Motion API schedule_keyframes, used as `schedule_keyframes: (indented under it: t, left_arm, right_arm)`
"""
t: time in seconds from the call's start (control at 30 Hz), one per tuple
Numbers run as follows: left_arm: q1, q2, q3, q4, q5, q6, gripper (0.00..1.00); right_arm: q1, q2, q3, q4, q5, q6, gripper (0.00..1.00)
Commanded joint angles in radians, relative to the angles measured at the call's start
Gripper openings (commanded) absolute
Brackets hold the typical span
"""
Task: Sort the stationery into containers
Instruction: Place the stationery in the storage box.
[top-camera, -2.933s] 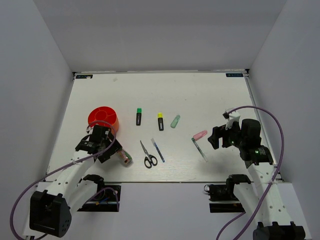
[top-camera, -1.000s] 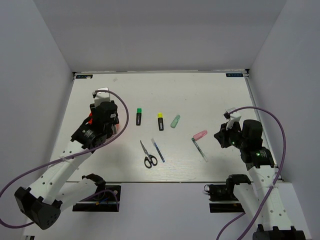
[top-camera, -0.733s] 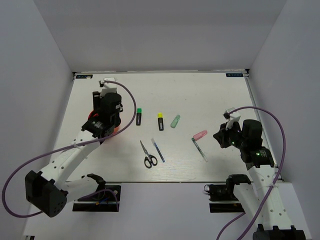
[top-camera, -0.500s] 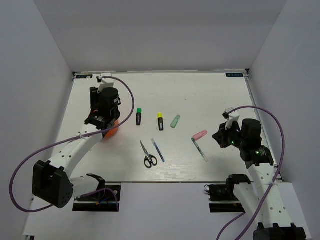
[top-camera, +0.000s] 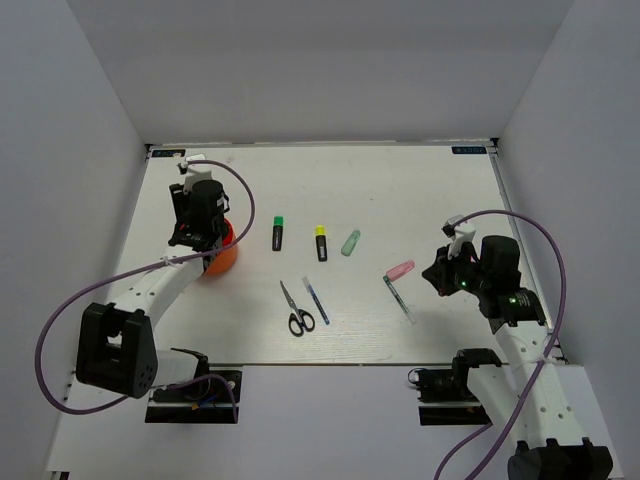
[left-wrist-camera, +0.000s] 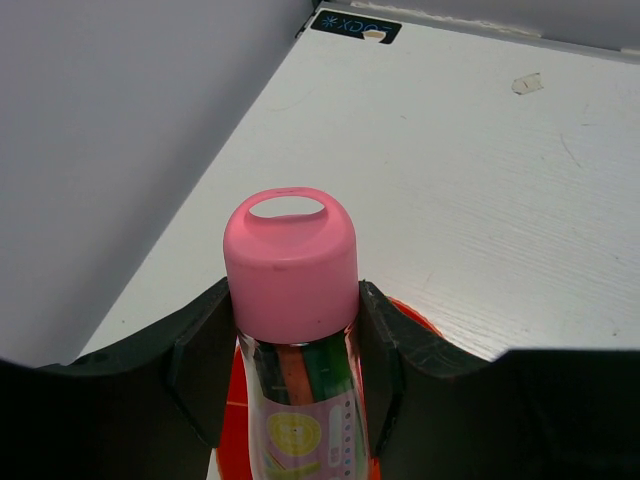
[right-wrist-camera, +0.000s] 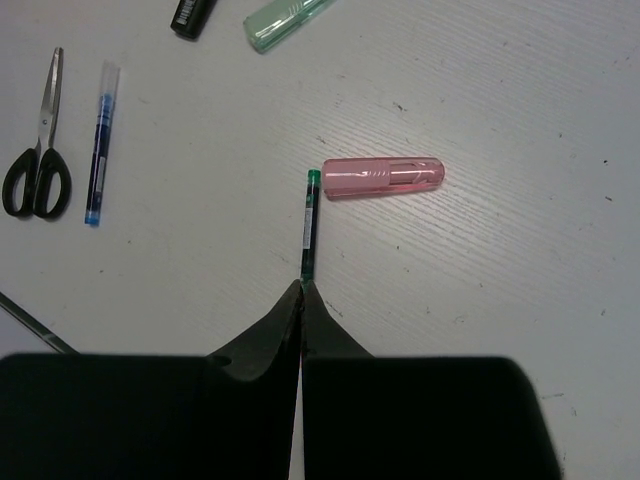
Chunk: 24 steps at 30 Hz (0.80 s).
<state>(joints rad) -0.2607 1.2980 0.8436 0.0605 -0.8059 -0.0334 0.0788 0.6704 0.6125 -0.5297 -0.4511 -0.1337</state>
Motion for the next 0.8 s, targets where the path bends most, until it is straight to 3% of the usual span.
schedule_keyframes:
  t: [0.0, 0.77]
  left_arm:
    - [0.009, 0.001, -0.008, 0.111, 0.045, -0.005, 0.0]
    - [0.048, 0.049, -0.118, 0.347, 0.086, 0.093, 0.0]
  right_arm:
    - [0.003, 0.006, 0.016, 0.013, -0.023, 0.003, 0.0]
    - [0.006, 0.037, 0.013, 0.014, -0.035, -0.004, 0.0]
